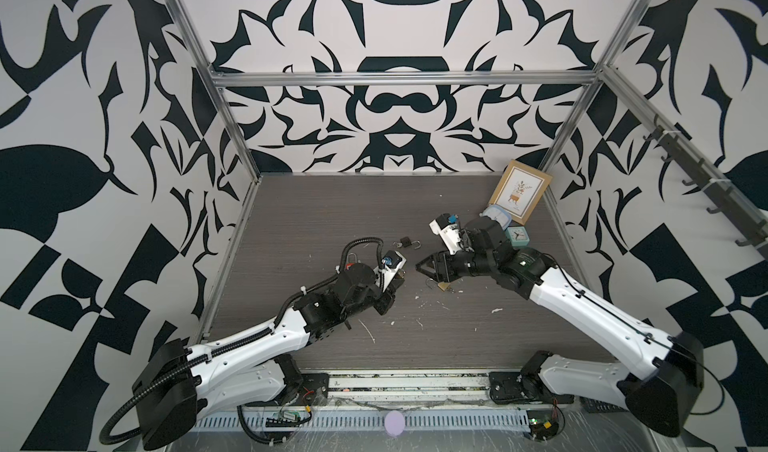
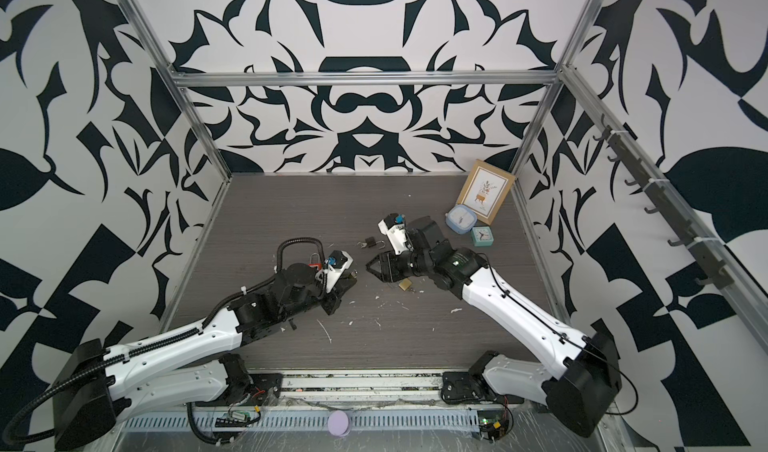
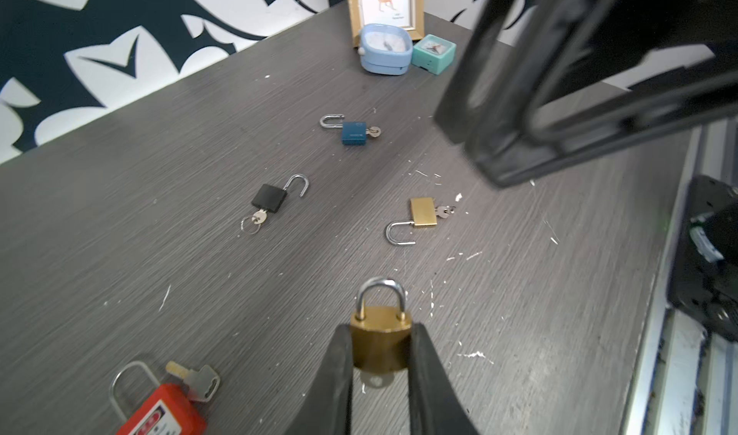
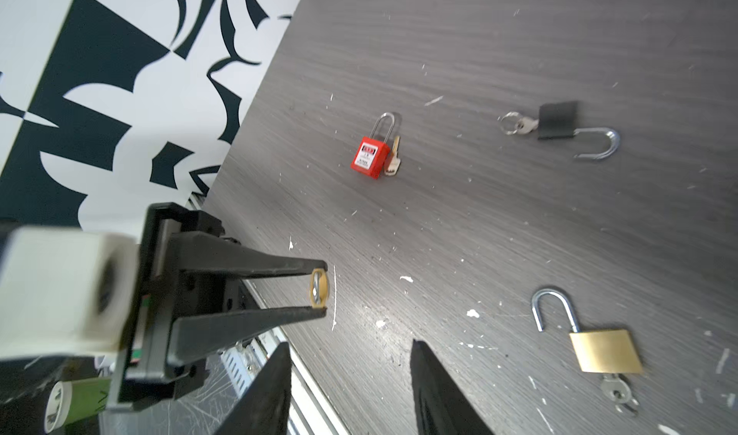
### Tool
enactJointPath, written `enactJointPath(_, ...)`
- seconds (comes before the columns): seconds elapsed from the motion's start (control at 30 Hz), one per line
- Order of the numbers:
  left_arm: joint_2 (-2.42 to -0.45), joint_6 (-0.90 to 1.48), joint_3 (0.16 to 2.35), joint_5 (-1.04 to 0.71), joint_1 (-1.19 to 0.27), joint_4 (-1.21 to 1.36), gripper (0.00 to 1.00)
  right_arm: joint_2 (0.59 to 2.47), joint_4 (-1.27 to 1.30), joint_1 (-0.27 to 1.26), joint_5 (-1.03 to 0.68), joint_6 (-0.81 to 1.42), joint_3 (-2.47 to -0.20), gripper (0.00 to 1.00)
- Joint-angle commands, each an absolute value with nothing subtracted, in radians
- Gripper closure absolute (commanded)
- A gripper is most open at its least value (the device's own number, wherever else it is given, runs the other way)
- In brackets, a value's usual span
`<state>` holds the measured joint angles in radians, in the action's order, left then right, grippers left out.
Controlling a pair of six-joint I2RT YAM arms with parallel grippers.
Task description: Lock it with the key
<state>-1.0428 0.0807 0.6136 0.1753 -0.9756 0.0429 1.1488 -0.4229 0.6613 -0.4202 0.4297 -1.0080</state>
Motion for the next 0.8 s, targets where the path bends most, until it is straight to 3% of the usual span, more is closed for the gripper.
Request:
enactJointPath(0.0,-1.042,0.29,0.67,0.337,-0.977,0.028,1.0,1.047,-0.38,0.663,-0.358,0.37,-0.987,0.48)
enactJointPath(0.2,-1.073,0.847,0.76,0.486,-0.973,-0.135,1.0,0.856,-0.072,0.666,-0.322,0.365,-0.728,0.48)
enactJointPath(0.47,-1.123,1.505,0.781,0.3,-0.926,-0.263,1.0,0.891,0.114,0.734,-0.279,0.432,-0.625,0.51)
enactJointPath(0.57,-1.133,1.656,0.762,0.225,-0.906,-0.25,1.0,0.963,0.161,0.789,-0.257,0.44,-0.633,0.52)
enactJointPath(0.77,-1.161,1.684,0.794,0.166,-0.89,-0.271,1.0,1.096,0.226,0.841,-0.23,0.46,-0.654,0.54)
